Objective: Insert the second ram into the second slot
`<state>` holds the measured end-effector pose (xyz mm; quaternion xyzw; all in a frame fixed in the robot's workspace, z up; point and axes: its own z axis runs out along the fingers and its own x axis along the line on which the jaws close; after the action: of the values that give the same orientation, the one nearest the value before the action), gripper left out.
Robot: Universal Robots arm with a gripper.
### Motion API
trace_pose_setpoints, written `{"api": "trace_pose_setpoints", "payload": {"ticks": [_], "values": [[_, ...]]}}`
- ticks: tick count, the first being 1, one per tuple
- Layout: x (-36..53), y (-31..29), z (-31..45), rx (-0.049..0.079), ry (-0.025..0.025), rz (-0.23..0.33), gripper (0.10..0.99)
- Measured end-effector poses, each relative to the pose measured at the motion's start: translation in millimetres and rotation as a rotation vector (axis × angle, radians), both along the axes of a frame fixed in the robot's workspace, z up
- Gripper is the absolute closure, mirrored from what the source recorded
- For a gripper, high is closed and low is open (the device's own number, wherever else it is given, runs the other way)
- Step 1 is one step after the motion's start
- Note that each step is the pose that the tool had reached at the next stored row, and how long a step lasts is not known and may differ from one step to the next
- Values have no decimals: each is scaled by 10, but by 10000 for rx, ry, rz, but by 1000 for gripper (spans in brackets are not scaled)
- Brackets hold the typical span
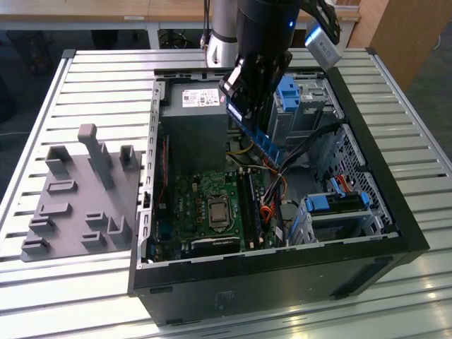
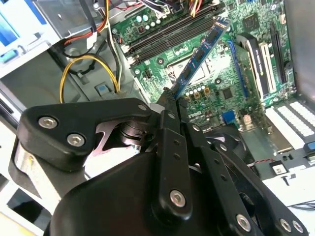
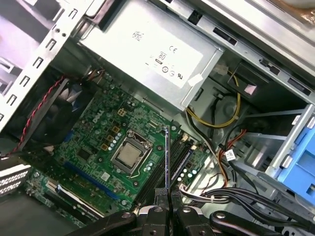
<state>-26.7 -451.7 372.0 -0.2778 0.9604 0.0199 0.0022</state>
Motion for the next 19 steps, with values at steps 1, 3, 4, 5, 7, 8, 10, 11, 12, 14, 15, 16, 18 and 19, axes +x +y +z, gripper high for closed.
{"api": "trace_pose_setpoints", "payload": {"ticks": [1, 3, 4, 5, 7, 8, 10, 11, 12, 14, 15, 16, 18, 19], "values": [[0, 0, 0, 0, 0, -117, 949], [0, 0, -1, -1, 0, -350, 949], [0, 0, -1, 0, 0, -481, 949], [0, 0, -2, 0, 0, -592, 949], [0, 0, -2, 0, 0, -808, 949], [0, 0, -3, -1, 0, -910, 949], [0, 0, -4, 0, 0, -1121, 949], [0, 0, -4, 0, 0, -1227, 949], [0, 0, -4, 0, 0, -1338, 949], [0, 0, -5, -1, 0, -1583, 949], [0, 0, -5, -1, 0, -1704, 949], [0, 0, -6, -2, 0, -1824, 949], [0, 0, -6, -2, 0, -2067, 949], [0, 0, -7, -2, 0, -2188, 949]]}}
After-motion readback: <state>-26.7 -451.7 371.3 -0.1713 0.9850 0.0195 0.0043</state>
